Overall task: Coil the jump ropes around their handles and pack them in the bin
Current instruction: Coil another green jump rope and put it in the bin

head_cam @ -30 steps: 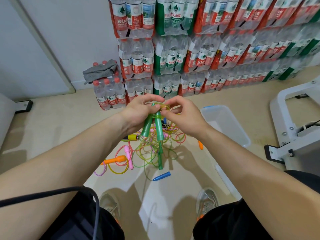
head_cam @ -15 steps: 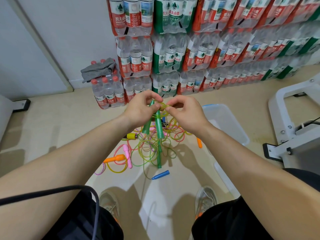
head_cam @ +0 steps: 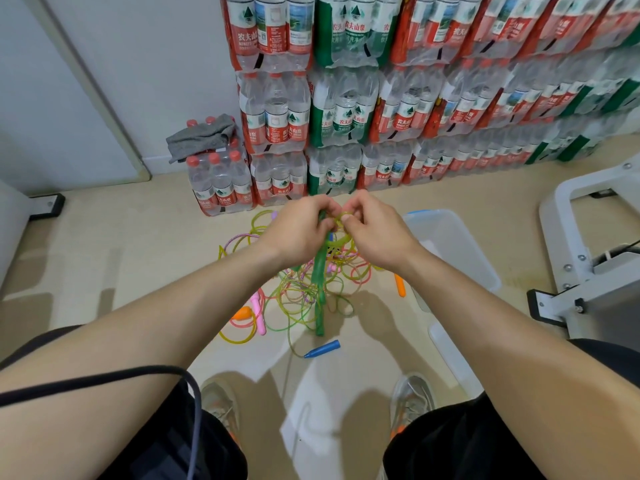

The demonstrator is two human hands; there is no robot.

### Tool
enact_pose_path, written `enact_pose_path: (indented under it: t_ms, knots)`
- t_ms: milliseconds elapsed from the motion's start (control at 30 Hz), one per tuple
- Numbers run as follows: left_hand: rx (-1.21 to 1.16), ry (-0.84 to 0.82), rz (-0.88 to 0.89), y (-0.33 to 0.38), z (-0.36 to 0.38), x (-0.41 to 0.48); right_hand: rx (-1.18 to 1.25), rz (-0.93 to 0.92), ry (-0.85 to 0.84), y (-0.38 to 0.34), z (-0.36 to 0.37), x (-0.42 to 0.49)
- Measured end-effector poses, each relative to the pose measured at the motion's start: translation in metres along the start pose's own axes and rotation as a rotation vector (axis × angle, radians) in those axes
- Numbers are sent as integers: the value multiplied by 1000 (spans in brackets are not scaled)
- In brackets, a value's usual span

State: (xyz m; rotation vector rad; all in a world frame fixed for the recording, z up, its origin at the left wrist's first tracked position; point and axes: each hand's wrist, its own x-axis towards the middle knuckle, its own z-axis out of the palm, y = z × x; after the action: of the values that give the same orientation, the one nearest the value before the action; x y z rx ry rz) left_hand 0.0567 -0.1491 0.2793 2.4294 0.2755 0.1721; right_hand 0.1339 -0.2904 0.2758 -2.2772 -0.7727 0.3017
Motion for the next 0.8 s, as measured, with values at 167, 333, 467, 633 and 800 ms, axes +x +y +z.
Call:
enact_pose_path:
  t_ms: [167,333,467,633,800]
  knots:
    - [79,-16,16,-9,0,1,442,191,-34,-3,-2,1]
    - [131,-6,51,-9,1,4,870,245,-42,-3,-11,1]
    - [124,-2,47,-11,0,4,945,276,-105,1,-13,1]
    - [185,-6,42,-19,-5,6,653,175,-138,4,-11,1]
    - [73,80,-65,-24,-14,11,973,227,-167,6,-17,0]
